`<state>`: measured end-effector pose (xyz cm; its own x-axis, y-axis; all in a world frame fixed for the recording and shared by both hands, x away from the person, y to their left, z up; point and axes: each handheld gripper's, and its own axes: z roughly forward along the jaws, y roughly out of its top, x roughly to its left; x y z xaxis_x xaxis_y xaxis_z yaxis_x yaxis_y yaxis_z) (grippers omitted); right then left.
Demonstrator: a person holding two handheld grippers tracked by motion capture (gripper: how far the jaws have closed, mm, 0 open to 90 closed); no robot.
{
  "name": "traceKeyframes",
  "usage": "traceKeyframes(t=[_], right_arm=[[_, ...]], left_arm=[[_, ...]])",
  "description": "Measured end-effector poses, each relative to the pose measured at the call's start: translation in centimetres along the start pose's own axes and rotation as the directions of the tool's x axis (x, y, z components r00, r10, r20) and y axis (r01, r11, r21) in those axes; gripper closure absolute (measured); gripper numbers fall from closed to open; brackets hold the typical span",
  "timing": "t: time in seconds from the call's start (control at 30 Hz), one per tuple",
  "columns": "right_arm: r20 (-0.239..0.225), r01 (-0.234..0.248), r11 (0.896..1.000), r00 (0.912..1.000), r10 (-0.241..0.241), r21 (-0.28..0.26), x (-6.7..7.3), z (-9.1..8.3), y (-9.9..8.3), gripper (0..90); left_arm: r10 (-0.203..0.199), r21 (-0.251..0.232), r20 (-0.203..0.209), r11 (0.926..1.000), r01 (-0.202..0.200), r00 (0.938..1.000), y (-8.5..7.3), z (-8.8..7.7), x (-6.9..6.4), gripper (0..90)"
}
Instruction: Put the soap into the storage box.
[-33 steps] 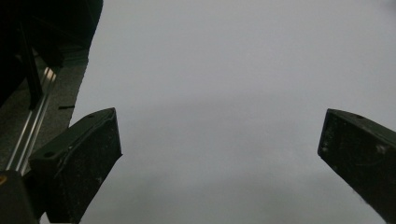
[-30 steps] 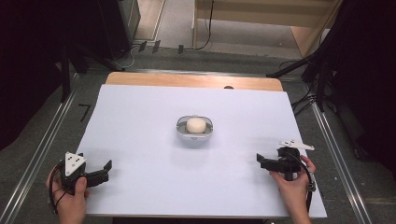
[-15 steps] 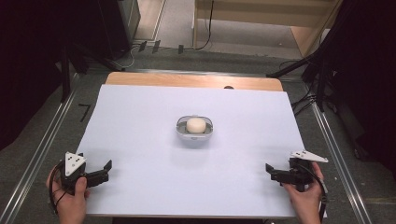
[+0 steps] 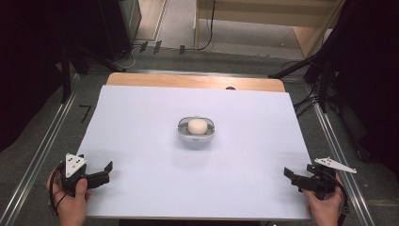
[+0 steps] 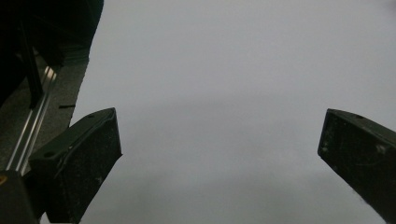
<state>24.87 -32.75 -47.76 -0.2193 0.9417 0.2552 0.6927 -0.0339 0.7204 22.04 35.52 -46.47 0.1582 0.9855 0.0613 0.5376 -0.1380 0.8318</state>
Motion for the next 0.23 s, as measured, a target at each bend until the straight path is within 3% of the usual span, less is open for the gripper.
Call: traceKeyframes(t=[0.1, 0.13, 0.23], right_arm=[[0.005, 0.018, 1.0, 0.9998, -0.018, 0.004, 0.2, 0.1, -0.1, 0.0], [0.025, 0.051, 0.999, 0.9984, -0.051, 0.009, 0.8, 0.2, -0.1, 0.0], [0.032, 0.089, 0.996, 0.9954, -0.09, 0.009, 1.2, 0.2, -0.1, 0.0]], left_arm=[[0.003, 0.0, -0.002, 1.0, -0.003, 1.0, 0.0, 0.0, 0.0, 0.0], [0.001, -0.005, 0.002, 1.0, -0.001, 1.0, 0.0, 0.0, 0.0, 0.0], [-0.002, -0.001, 0.006, 1.0, 0.002, 1.0, 0.0, -0.1, 0.1, 0.0]])
